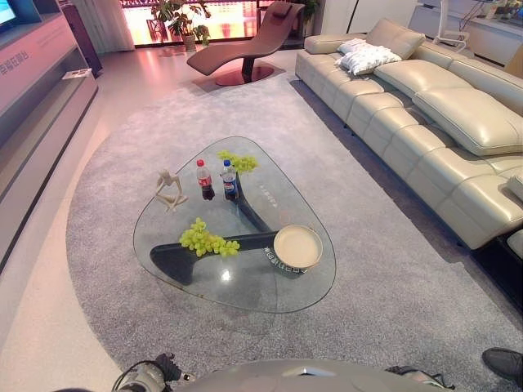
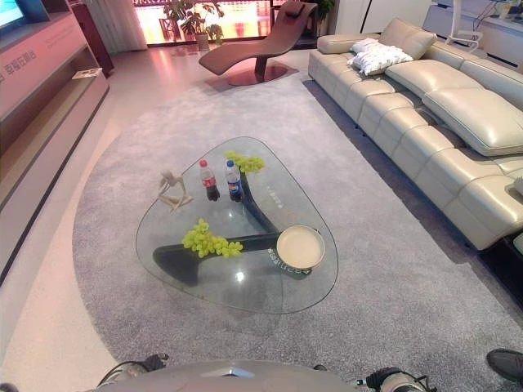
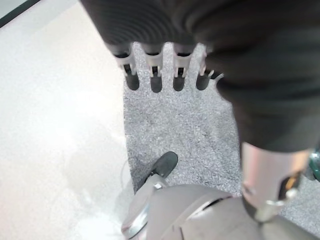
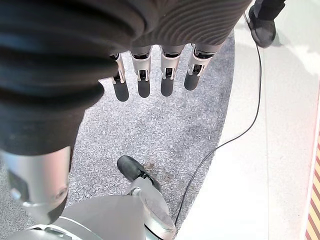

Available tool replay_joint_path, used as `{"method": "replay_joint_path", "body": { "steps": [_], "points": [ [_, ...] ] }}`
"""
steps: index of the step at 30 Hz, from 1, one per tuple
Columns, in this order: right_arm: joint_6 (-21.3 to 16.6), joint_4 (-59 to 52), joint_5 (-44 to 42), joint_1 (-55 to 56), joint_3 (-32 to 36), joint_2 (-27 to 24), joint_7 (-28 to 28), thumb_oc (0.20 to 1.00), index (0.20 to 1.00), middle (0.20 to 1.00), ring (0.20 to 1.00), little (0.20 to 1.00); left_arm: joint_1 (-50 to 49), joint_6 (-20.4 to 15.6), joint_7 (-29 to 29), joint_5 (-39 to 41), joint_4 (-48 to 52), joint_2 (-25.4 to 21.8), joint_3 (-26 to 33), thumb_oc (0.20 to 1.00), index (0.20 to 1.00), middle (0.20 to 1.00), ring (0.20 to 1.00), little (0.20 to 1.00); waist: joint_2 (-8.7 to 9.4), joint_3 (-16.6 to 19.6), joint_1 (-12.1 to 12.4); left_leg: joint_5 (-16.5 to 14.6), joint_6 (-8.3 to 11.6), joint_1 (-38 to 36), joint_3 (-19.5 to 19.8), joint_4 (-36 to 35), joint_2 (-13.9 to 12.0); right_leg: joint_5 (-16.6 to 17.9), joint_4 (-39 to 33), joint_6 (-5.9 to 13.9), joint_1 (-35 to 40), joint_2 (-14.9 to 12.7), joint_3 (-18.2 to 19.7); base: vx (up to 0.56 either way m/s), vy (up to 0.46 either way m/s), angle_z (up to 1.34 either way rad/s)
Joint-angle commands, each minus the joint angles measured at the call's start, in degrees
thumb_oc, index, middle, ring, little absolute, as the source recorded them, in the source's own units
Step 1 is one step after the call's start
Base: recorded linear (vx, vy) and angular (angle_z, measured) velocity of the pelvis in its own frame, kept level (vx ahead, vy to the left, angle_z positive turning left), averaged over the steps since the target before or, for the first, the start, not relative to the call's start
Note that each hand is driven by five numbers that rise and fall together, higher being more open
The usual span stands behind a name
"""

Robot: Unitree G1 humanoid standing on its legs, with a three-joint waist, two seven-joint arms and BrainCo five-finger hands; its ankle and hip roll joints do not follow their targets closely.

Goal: Pick up fruits into the plate

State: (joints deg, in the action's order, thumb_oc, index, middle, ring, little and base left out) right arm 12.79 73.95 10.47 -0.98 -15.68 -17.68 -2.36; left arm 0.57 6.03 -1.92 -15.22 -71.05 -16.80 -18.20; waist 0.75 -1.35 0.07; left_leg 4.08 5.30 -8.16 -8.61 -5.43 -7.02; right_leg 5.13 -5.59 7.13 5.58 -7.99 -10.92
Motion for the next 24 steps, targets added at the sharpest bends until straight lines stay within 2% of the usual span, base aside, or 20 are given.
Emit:
{"method": "replay_joint_path", "body": {
  "steps": [1, 17, 24],
  "points": [
    [0.47, 4.54, 0.76, -5.78, -0.57, 0.46, -0.54, 1.0, 1.0, 1.0, 1.0, 1.0, 5.19, -1.32, -0.11, 0.34, -3.77, -0.8, -0.15, 1.0, 1.0, 1.0, 1.0, 1.0, 0.82, -2.68, 0.49, -7.8, -1.41, -1.3, 1.15, 0.43, 1.02, -6.43, 1.31, 0.79, 3.82, -0.36, -1.02, 0.0, 0.0, 0.0],
    [-0.1, 4.61, -0.1, -5.56, -0.41, 0.54, -0.64, 1.0, 1.0, 1.0, 1.0, 1.0, 4.82, -1.33, -1.93, 0.95, -3.94, -0.84, 0.32, 1.0, 1.0, 1.0, 1.0, 1.0, 0.9, -3.39, 0.69, -7.79, -1.42, -1.2, 1.22, 0.43, 0.95, -6.51, 1.43, 0.77, 3.75, -0.39, -1.17, 0.0, 0.0, -0.01],
    [-0.55, 4.19, 0.28, -5.54, -0.24, 0.32, -0.64, 1.0, 1.0, 1.0, 1.0, 1.0, 5.04, -3.12, -3.85, 3.42, -3.53, -1.03, 1.42, 1.0, 1.0, 1.0, 1.0, 1.0, 0.71, -4.11, 0.31, -7.63, -1.45, -0.95, 0.9, 0.44, 0.95, -6.56, 1.61, 0.74, 3.42, -0.38, -1.01, 0.01, -0.001, 0.0]
  ]
}}
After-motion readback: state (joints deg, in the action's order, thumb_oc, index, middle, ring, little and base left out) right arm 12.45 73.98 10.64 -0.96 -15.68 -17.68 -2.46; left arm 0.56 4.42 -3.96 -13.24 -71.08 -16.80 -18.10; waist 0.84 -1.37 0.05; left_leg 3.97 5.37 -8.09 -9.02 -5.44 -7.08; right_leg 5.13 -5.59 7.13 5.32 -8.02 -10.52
